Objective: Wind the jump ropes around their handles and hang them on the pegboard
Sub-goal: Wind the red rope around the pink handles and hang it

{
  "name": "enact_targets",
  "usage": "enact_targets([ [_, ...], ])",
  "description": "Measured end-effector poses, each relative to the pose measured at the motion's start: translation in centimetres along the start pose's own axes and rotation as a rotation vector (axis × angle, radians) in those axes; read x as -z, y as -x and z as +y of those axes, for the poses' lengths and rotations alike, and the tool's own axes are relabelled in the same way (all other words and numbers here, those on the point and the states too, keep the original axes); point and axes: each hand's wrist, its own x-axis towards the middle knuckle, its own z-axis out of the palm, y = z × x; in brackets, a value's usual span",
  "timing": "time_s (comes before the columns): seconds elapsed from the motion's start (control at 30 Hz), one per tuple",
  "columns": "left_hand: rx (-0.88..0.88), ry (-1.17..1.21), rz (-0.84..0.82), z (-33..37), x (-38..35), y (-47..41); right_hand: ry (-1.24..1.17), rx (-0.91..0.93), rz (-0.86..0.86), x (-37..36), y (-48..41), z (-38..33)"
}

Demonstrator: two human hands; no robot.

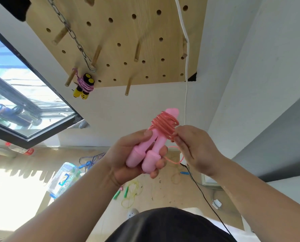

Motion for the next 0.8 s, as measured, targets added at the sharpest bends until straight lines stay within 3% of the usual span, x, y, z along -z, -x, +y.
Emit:
enact_targets([
  [0.1, 0.049, -0.082, -0.100, 0.7, 0.3, 0.2, 0.091, 0.245, -0.035, 0.8, -0.9, 0.8],
  [0.2, 0.084, -0.269, -0.113, 1.3, 0.8, 0.3, 0.168, 0.377, -0.243, 2.4, -2.6, 2.1],
  [0.33, 0.166, -0.634, -0.002, 2.9, 0.0, 0.5, 0.280, 0.131, -0.644, 5.4, -5.1, 3.2],
  [0.47, 0.241, -1.195, 0.228, 3.5, -0.8, -0.7, 0.020, -0.291, -0.865, 6.6, -7.6, 2.4],
  [0.57, 0.218, -1.558, 0.383, 2.3, 0.4, -2.6, -0.088, -0.389, -0.810, 5.2, -8.4, 1.1],
  [0.67, 0.115, -1.707, 0.712, 1.9, 3.0, -3.7, 0.060, -0.339, -0.698, 3.5, -8.1, -0.8],
  [0.8, -0.016, -1.202, 0.922, 2.6, 4.6, -3.4, 0.130, -0.317, -0.506, 1.3, -5.3, -2.2],
])
